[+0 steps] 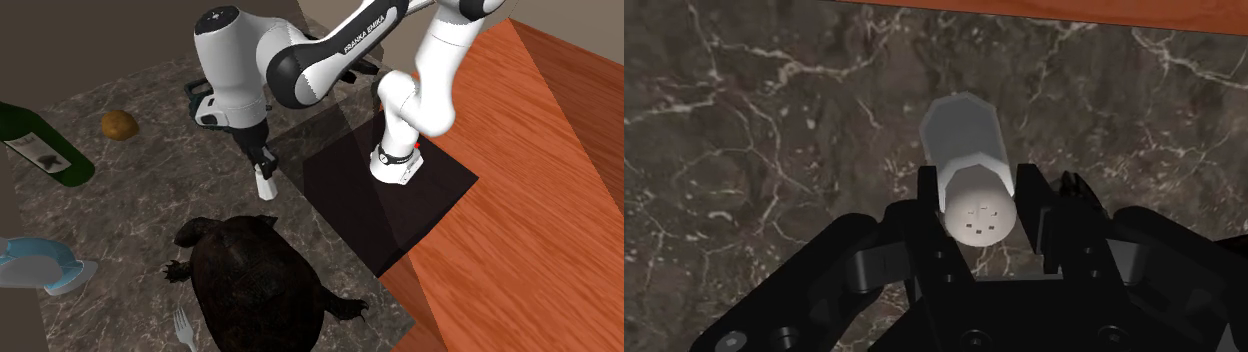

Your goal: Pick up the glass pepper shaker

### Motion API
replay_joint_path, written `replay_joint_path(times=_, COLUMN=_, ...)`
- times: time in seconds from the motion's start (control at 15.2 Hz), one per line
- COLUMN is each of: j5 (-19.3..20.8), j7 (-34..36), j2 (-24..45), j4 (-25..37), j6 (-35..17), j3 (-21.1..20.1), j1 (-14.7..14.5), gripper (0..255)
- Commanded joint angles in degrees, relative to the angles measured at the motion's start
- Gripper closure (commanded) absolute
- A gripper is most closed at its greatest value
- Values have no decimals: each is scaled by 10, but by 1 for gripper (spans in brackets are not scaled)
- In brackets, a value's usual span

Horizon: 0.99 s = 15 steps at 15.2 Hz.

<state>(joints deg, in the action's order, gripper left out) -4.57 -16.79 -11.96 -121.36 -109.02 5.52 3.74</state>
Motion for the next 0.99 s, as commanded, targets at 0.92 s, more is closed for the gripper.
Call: replay_joint_path(times=0.92, j5=2, j7=9, j2=-5, j4=101, j6=107, j3=0, j1=0, gripper=255)
